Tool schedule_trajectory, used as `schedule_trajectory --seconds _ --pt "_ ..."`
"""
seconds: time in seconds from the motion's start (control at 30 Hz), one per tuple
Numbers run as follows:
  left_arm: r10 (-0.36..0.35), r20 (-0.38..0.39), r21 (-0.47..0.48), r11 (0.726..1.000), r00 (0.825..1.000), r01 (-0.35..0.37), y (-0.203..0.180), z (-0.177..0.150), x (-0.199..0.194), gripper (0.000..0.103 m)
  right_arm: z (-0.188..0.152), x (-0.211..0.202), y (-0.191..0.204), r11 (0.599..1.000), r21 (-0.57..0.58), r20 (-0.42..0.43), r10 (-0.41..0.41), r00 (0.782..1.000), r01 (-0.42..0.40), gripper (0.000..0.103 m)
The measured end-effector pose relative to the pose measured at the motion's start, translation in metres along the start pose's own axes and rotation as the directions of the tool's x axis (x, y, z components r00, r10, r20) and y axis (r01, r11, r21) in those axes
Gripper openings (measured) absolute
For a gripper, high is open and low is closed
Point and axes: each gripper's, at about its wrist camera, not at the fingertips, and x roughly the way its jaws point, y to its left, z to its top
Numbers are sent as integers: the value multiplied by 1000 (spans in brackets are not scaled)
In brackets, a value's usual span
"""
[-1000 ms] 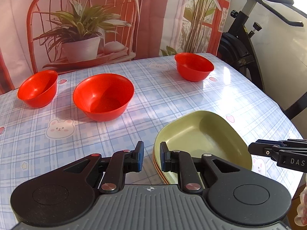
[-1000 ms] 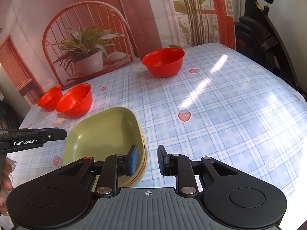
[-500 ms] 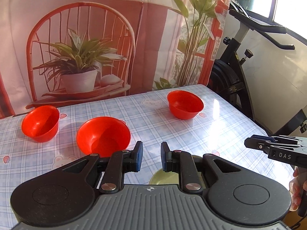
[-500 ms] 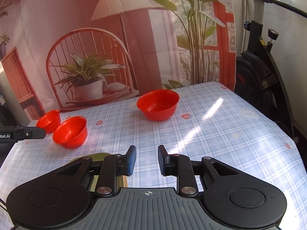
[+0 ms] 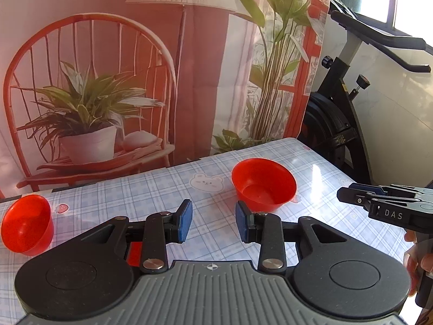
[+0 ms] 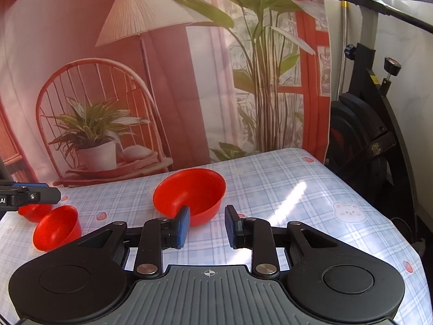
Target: Organize plates and bowls
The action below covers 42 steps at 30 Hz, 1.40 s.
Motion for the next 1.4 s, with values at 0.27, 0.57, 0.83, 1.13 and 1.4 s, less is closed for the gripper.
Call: schedule_trajectory --seconds 0.27,0.57,0.83,1.13,1.4 --pt "-32 -37 -54 998 999 30 -10 12 74 38 5 72 -14 998 52 -68 27 997 -24 29" --pt "-42 -127 -51 998 991 35 -19 14 130 40 1 117 -16 996 94 -136 7 991 5 24" --pt "-64 -192 -91 995 979 48 -16 11 155 40 0 126 -14 995 101 -150 6 989 9 14" --pt "-116 -205 -103 990 972 96 -16 7 150 17 1 116 -6 993 114 -166 32 986 -13 13" --pt "-140 -180 -106 987 974 122 -10 9 112 17 11 89 2 985 168 -177 78 981 -48 13"
